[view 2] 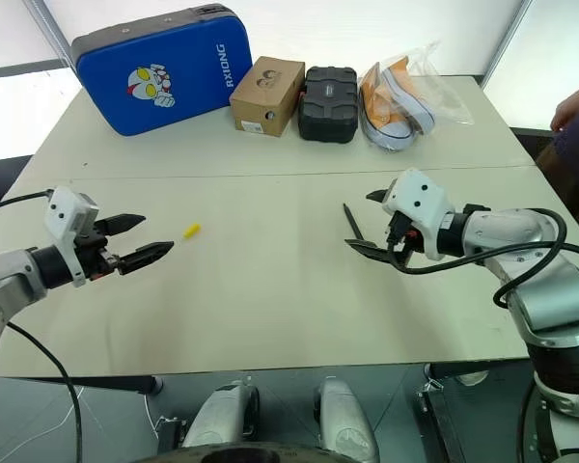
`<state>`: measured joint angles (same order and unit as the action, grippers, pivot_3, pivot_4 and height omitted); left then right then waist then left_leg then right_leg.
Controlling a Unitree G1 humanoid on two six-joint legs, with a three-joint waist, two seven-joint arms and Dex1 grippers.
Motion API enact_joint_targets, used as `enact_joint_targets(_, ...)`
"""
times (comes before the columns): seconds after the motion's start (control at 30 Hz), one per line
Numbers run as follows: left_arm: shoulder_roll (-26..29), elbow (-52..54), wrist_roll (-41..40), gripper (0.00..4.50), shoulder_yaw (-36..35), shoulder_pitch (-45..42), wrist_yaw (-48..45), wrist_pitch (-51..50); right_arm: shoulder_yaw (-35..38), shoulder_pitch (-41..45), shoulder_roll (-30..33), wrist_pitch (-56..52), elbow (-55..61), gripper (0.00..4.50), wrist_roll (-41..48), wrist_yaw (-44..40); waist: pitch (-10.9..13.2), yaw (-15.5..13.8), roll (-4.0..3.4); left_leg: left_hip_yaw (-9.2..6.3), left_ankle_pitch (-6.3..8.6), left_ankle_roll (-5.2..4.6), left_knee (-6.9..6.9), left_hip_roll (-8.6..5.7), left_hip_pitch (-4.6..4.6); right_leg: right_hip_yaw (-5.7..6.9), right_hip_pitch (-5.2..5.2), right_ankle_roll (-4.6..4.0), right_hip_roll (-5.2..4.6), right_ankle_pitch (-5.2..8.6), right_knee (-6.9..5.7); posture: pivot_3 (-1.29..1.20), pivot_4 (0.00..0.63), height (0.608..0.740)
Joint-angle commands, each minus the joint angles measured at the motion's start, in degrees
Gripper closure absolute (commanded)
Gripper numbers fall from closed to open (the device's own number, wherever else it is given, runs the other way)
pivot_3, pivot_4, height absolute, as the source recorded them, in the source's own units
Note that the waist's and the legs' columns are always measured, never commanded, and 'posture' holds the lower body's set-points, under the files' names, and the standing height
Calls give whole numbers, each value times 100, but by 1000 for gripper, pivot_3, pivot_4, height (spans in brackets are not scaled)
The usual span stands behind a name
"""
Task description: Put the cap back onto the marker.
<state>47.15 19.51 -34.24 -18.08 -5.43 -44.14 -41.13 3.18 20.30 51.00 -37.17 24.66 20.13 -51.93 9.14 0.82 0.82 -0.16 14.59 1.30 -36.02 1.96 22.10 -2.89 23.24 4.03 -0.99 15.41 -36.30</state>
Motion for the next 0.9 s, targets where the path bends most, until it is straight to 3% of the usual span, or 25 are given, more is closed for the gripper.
enact_joint_targets(0.03,-1,115,35,26,-15,-115,39,123,85,43,-2,5,243,0,68,82,0,0,0,1,0,0,0,0,0,0,0,0,0,0,0,0,150,740)
enact_joint_targets(0.3,-240,-305,113,26,200,-413,235,186,1,-55,-163,19,307,0,108,288,0,-5,0,1,0,0,-1,-1,0,0,-1,0,0,0,0,0,150,740)
enact_joint_targets(0.6,-539,-2014,890,26,943,-1282,-24,1008,-146,-482,-848,-239,694,0,187,942,-2,-10,2,-4,0,0,-3,-3,4,2,1,14,8,-8,-2,0,150,740)
enact_joint_targets(0.9,-831,-3686,1673,26,1581,-2038,-543,2112,-278,-790,-1132,-348,1021,0,98,1458,-2,-2,2,-2,0,0,-6,-4,8,3,4,17,7,-10,-3,0,150,740)
